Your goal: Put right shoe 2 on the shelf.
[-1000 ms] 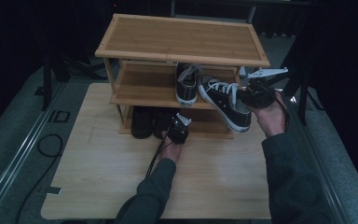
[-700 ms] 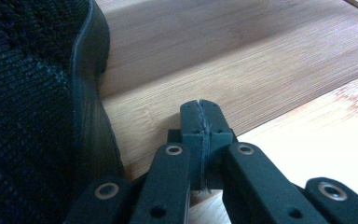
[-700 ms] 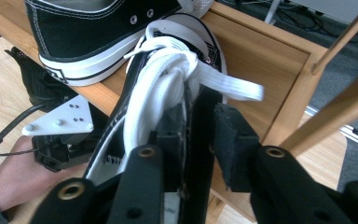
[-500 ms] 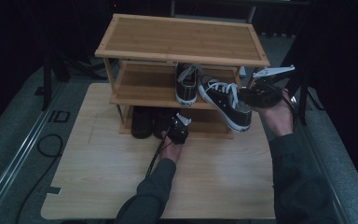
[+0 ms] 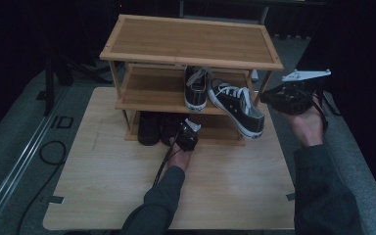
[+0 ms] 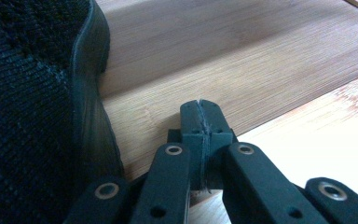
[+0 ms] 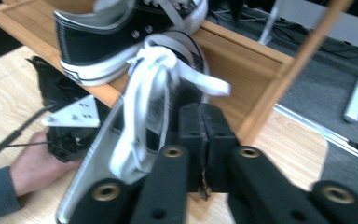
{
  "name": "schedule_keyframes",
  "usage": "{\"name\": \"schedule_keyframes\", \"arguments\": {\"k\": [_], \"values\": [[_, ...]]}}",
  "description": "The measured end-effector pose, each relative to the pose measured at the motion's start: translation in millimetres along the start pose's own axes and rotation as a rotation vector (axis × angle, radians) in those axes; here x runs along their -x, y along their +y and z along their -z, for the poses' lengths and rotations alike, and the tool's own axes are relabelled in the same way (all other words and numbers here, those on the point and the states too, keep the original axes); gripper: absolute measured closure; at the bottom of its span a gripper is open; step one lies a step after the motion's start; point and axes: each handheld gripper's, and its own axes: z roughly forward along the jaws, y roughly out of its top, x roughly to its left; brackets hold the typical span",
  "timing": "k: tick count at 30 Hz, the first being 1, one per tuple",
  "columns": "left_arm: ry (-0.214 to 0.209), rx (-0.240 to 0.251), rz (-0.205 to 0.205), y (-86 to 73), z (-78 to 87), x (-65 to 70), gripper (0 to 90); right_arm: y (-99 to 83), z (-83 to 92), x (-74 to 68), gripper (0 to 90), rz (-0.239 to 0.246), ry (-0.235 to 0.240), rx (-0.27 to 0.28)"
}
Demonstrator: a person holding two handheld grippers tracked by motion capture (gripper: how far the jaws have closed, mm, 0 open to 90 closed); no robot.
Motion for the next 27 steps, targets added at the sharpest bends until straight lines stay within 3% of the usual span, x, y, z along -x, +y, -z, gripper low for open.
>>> {"name": "schedule_keyframes", "arguments": {"k": [12, 27], "values": [[0.0, 0.0, 0.0, 0.0, 0.1, 0.1, 89.6, -33.3, -2.4, -2.1, 90.0, 0.006, -0.032, -0.08], [0.0, 0.0, 0.0, 0.0, 0.1, 0.2, 89.6, -61.1, 2.3, -9.8, 90.0, 0.029, -0.001, -0.116]]}}
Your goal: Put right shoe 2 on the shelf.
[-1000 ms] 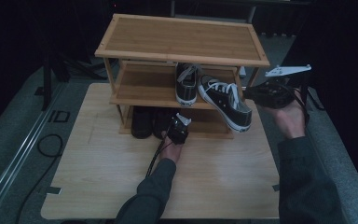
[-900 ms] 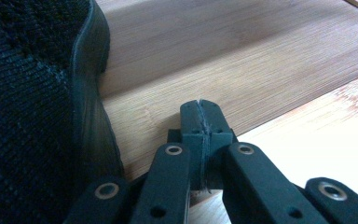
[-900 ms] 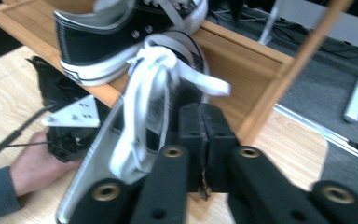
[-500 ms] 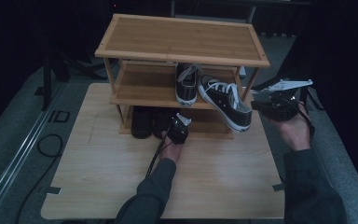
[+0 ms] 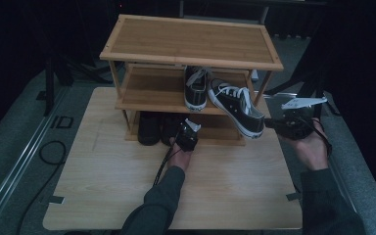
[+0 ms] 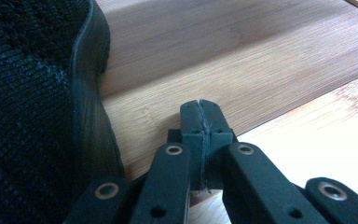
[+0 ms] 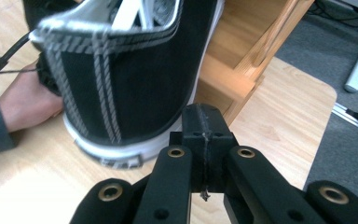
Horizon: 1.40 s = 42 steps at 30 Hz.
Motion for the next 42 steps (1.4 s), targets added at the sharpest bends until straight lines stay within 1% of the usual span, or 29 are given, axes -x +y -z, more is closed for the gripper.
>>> {"name": "schedule_keyframes", "arguments": {"k": [3, 7, 11, 13, 14, 15, 17, 18, 20, 25, 28, 33, 39, 42], "values": [[0.0, 0.0, 0.0, 0.0, 0.0, 0.1, 89.5, -5.3, 2.9, -2.1, 90.0, 0.009, 0.007, -0.004], [0.001, 0.001, 0.0, 0.0, 0.0, 0.1, 89.6, -12.7, 5.9, -8.2, 90.0, 0.027, 0.014, -0.017], [0.0, 0.001, 0.0, 0.0, 0.0, 0.1, 89.6, -19.0, 7.1, -15.6, 90.0, 0.056, 0.031, -0.03], [0.001, 0.002, 0.002, 0.0, -0.1, 0.2, 89.6, -20.8, 7.6, -19.9, 90.0, 0.07, 0.027, -0.038], [0.001, 0.002, 0.002, 0.0, -0.1, 0.2, 89.6, -20.8, 7.6, -19.9, 90.0, 0.07, 0.027, -0.038], [0.0, 0.001, 0.002, 0.0, -0.1, 0.0, 89.6, -23.1, 10.7, -23.6, 90.0, 0.081, 0.054, -0.04], [0.0, 0.0, -0.001, 0.0, 0.0, -0.1, 89.6, -24.1, 11.7, -26.9, 90.0, 0.097, 0.065, -0.046], [0.0, 0.0, -0.001, 0.0, 0.0, -0.1, 89.6, -24.1, 11.7, -26.9, 90.0, 0.097, 0.065, -0.046], [0.001, 0.0, -0.002, 0.0, 0.0, 0.0, 89.6, -23.5, 12.8, -32.4, 90.0, 0.115, 0.081, -0.038], [0.0, -0.001, 0.0, 0.0, 0.1, -0.2, 89.6, -17.8, 13.0, -35.3, 90.0, 0.123, 0.079, -0.02], [0.0, -0.001, -0.001, 0.0, 0.1, -0.1, 89.6, -17.7, 12.9, -36.1, 90.0, 0.131, 0.073, -0.025], [-0.002, -0.001, 0.002, -0.1, 0.2, -0.4, 89.6, -19.9, 13.2, -33.3, 90.0, 0.119, 0.078, -0.013], [0.0, -0.001, 0.002, -0.1, 0.2, -0.2, 89.6, -19.2, 14.6, -33.2, 90.0, 0.12, 0.067, -0.006], [0.001, 0.0, 0.001, -0.1, 0.1, 0.0, 89.7, -18.9, 14.6, -32.4, 90.0, 0.115, 0.072, -0.002]]}}
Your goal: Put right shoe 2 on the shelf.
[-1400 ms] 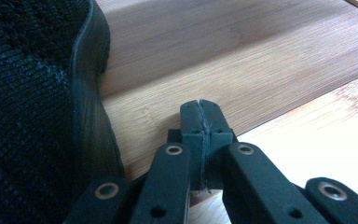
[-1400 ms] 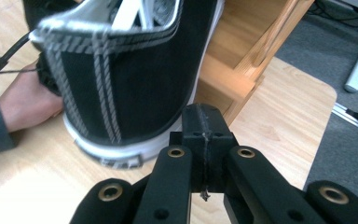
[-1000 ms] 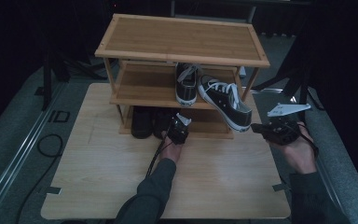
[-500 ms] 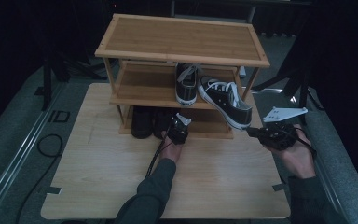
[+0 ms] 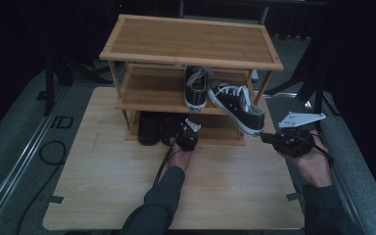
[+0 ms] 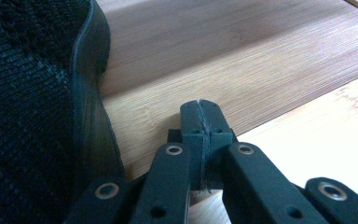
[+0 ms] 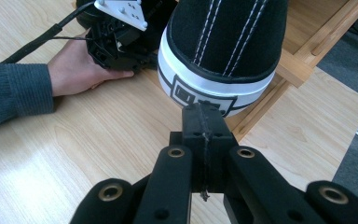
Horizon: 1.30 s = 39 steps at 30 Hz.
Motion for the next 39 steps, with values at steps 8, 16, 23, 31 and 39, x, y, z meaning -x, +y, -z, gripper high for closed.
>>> {"name": "schedule_keyframes", "arguments": {"k": [8, 16, 23, 31, 39], "values": [[-0.001, -0.009, -0.004, 0.1, 0.5, -0.5, 89.8, 3.8, -5.6, -2.5, 90.0, 0.002, 0.016, 0.02], [-0.006, -0.011, 0.003, 0.0, 0.6, -1.3, 89.8, 12.5, -16.4, -8.2, 90.0, 0.013, 0.048, 0.033], [-0.007, -0.014, 0.0, 0.0, 0.8, -1.5, 89.8, 23.1, -29.6, -17.6, 90.0, 0.031, 0.092, 0.04], [-0.001, -0.011, -0.014, -0.1, 1.0, 0.1, 89.9, 35.9, -40.1, -26.2, 90.0, 0.056, 0.125, 0.046], [0.0, -0.009, -0.012, -0.2, 0.8, 0.0, 89.9, 38.3, -45.6, -26.1, 90.0, 0.047, 0.157, 0.056]]}}
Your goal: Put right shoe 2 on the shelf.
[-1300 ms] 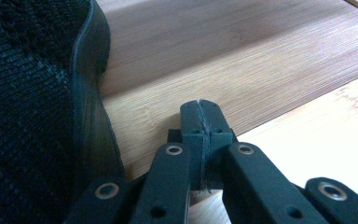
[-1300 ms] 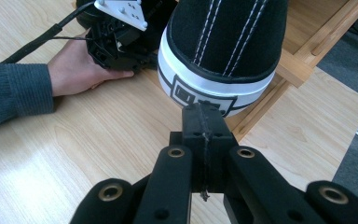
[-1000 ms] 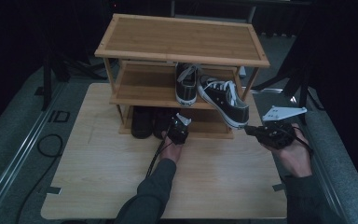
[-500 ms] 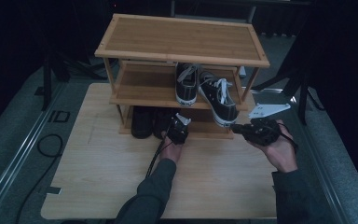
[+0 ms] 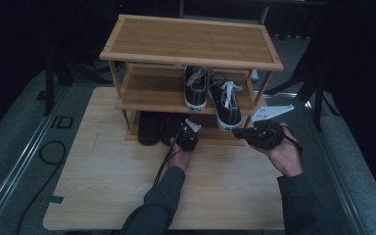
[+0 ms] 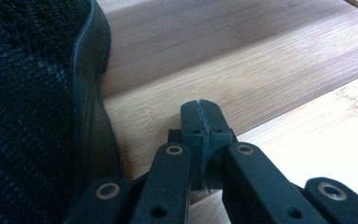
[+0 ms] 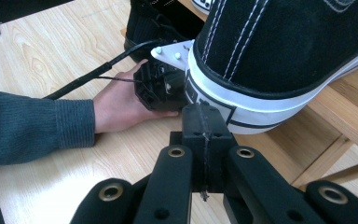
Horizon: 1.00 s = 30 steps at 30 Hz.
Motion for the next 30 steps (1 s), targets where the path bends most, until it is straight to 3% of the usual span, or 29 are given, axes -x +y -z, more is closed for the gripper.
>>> {"name": "schedule_keyframes", "arguments": {"k": [15, 30], "values": [[0.001, 0.001, -0.001, -0.1, -0.1, 0.2, 89.9, 11.5, -14.8, -8.5, 90.0, 0.013, 0.01, 0.016], [-0.004, 0.003, 0.001, -0.3, 0.4, -0.5, 89.8, 16.4, -25.3, -9.8, 90.0, 0.006, -0.023, 0.045]]}}
